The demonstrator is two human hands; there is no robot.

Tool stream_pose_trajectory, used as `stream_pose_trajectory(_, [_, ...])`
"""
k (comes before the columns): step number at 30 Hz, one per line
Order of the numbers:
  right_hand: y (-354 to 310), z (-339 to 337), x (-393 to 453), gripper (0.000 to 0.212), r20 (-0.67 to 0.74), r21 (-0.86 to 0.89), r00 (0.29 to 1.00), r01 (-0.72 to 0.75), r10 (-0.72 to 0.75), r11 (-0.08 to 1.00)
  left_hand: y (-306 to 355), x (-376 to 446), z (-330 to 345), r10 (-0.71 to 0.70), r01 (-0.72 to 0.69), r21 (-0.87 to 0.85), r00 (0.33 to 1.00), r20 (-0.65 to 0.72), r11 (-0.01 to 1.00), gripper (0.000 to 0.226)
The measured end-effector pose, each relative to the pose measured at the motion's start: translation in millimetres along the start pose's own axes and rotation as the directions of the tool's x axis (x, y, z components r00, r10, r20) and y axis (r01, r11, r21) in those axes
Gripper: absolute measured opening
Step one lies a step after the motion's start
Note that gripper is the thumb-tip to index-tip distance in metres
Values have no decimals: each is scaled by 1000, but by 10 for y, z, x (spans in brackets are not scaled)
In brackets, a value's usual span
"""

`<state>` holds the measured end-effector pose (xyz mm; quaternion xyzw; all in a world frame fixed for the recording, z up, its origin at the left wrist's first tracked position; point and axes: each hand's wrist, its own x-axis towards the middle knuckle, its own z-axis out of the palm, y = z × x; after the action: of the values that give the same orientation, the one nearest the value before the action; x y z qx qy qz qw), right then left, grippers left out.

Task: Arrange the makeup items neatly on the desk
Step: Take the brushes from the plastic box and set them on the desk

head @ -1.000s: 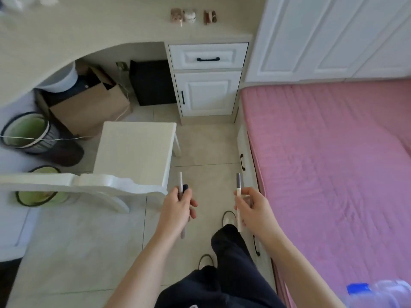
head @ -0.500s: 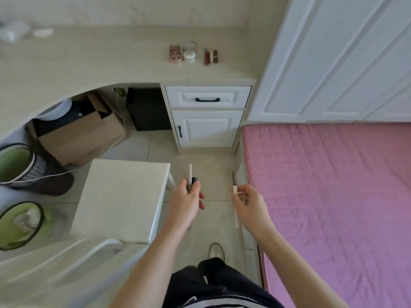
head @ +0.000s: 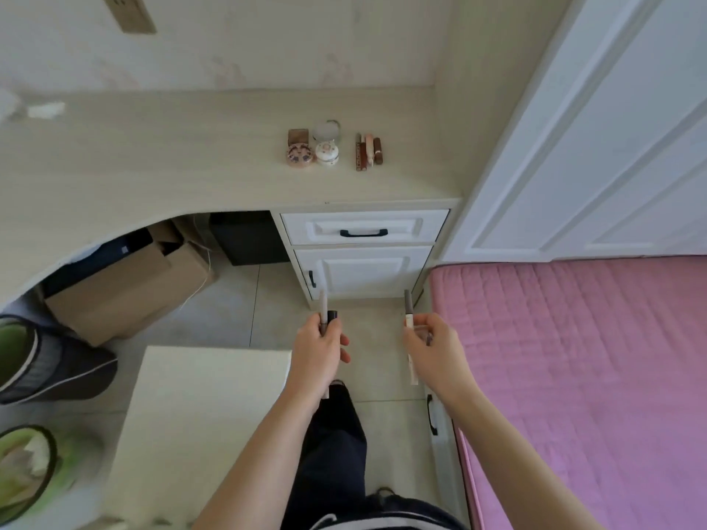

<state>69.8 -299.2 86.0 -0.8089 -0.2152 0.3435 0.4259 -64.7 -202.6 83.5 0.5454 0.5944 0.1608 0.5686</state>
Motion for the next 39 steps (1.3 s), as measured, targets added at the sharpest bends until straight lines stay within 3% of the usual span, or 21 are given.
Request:
stream_pose_trajectory(11, [-816, 426, 1210, 14, -72, -15, 997, -22, 21, 1000, 850, 1448, -98, 65, -72, 64, 992, 107, 995, 14])
stream_pose_trajectory(15, [-1011, 390, 1643, 13, -102, -26, 994, -35, 32, 999, 1141, 1870, 4, 31, -31, -4, 992, 125, 1000, 20])
stream_pose_trajectory(25, [-1250, 94, 2950, 14, -52, -86, 998, -29, 24, 996, 1841, 2857, 657, 27, -29, 22, 996, 88, 999, 15])
stream_pose_trajectory(30, [-1373, -78, 3564, 14, 4, -129, 1000, -14, 15, 991, 2120, 3237, 1012, 25, -35, 121, 996, 82, 992, 12])
stream_pose_trajectory(39, [-1451, -250, 4471, 6, 4, -183, 998, -55, 57, 982, 2485, 3814, 1539, -87, 75, 104, 990, 112, 992, 5])
